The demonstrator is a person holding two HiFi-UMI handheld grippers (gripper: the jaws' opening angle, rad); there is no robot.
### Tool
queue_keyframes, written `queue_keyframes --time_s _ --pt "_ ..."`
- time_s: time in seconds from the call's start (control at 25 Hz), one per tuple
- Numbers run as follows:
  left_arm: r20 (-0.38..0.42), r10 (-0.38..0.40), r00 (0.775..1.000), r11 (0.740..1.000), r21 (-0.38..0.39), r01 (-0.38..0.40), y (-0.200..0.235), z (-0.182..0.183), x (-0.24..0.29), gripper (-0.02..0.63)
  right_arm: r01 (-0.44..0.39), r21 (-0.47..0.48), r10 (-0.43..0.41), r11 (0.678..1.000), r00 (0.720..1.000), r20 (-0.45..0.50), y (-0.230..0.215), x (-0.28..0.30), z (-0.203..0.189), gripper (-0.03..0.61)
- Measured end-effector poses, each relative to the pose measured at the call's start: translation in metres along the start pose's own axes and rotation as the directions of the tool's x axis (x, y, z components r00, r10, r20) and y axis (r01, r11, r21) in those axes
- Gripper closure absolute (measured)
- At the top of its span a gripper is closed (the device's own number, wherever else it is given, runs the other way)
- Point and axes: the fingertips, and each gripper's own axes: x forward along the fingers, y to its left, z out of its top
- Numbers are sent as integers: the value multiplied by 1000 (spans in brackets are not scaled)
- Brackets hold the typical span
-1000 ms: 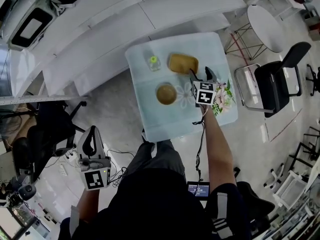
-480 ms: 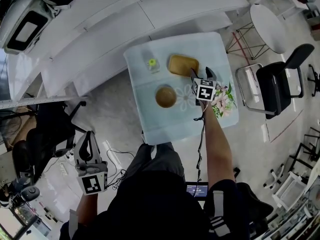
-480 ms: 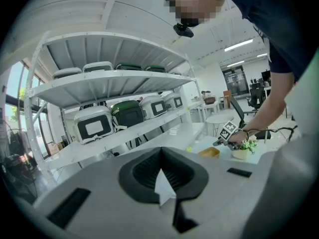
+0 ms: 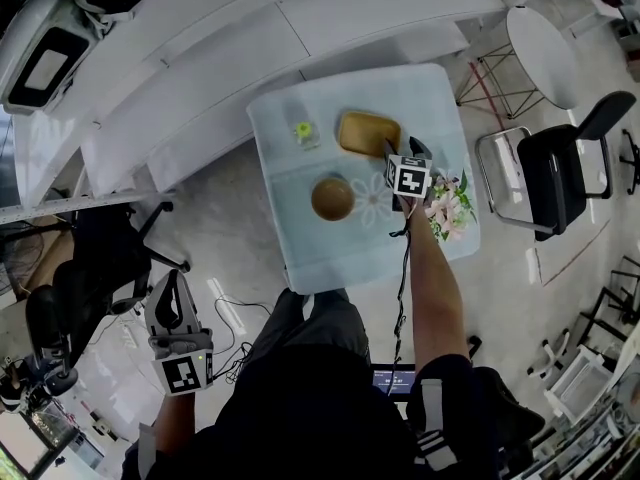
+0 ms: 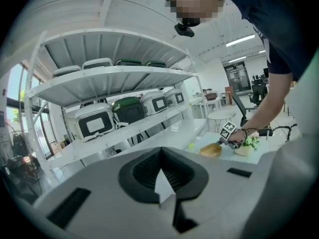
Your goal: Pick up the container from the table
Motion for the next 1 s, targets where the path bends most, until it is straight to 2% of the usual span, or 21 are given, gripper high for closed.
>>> queue_keyframes --time_s 0.24,0.4,0.6,0.8,1.0 --pt "-9 -8 1000 999 41 8 0 -5 4 609 0 22 1 1000 999 -37 -7 14 -7 352" --pt "-37 17 999 1000 -15 -18 -1 -6 7 609 -1 39 4 999 997 -76 -12 20 -14 381" --pt "-24 7 1000 1000 25 -6 -1 -7 9 609 1 47 4 999 994 -106 -14 24 -18 411" --pt "-51 19 999 1000 -10 -19 -2 -9 11 610 3 55 4 998 991 -131 -15 25 -21 455" --pt "-36 2 999 999 33 -1 -1 -10 13 609 16 56 -7 998 988 -157 -18 27 -26 479"
